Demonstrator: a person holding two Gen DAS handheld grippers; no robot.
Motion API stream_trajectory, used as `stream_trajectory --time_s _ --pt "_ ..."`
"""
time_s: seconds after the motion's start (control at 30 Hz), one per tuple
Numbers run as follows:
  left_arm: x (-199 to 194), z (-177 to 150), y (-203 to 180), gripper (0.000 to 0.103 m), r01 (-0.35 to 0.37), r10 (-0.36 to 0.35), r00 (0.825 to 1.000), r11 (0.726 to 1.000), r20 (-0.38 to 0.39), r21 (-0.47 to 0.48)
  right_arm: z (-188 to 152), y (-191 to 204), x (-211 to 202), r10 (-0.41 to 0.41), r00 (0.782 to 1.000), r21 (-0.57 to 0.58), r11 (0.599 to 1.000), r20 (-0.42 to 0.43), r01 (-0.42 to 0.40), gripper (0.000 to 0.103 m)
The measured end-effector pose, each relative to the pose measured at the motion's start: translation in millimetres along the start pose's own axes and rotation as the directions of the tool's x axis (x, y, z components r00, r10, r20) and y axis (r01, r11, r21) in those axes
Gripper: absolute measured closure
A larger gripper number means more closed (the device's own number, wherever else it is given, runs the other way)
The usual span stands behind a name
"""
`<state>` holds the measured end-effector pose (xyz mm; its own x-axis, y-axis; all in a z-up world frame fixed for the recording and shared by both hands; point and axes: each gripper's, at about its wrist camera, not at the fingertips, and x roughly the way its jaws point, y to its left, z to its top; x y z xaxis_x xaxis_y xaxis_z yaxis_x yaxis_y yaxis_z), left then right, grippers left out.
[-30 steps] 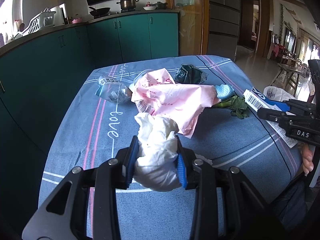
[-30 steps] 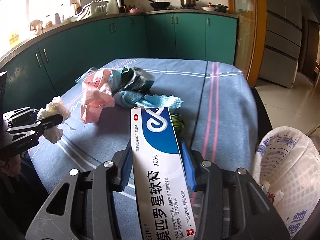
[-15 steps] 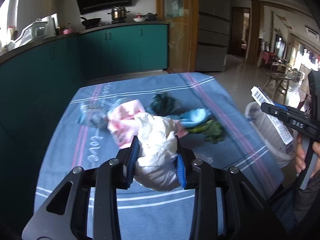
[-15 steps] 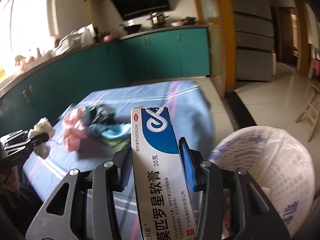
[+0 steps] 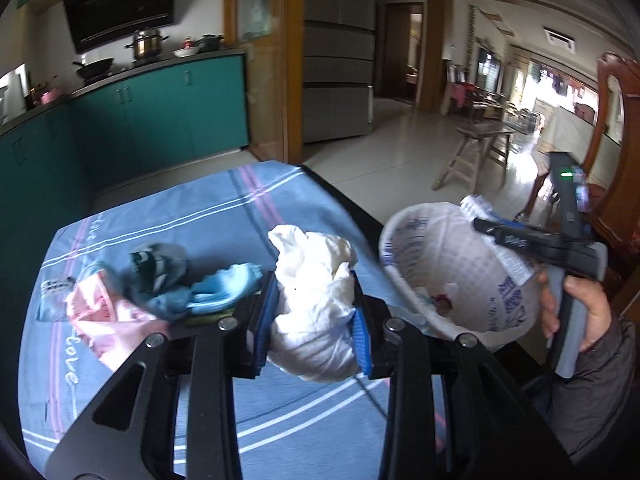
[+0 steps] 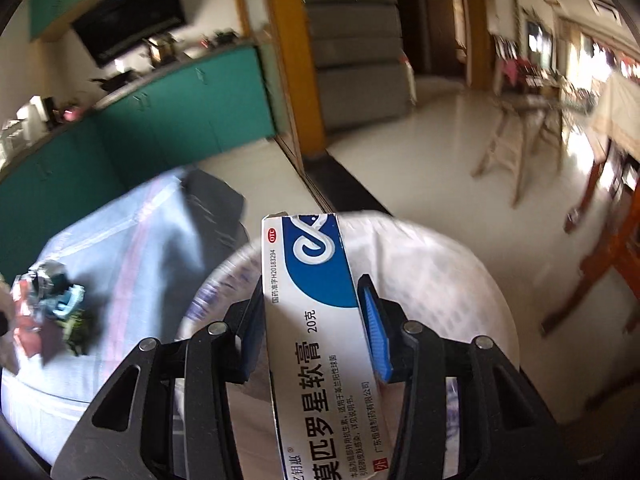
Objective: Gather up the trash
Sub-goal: 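Open the right tool to drop the box while the left tool releases the tissue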
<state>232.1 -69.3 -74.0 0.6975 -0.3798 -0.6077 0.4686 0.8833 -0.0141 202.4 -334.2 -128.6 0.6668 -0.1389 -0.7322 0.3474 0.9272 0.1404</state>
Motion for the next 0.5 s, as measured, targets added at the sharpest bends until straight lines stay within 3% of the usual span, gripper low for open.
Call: stream_trajectory --time_s 0.13,0.5 --pt "5.7 -3.6 -10.6 0.069 0.000 0.000 1.000 1.000 -0.014 0.017 -3.5 -11.3 18.9 -0.015 0.995 0.045 0.999 -0.095 0.019 0.059" --pt "4.7 -5.3 -12.7 0.069 0.003 -0.003 1.000 1.000 -0.023 0.014 -7.7 -14.8 22.7 -0.046 0.991 0.062 0.997 -0.125 0.055 0.058"
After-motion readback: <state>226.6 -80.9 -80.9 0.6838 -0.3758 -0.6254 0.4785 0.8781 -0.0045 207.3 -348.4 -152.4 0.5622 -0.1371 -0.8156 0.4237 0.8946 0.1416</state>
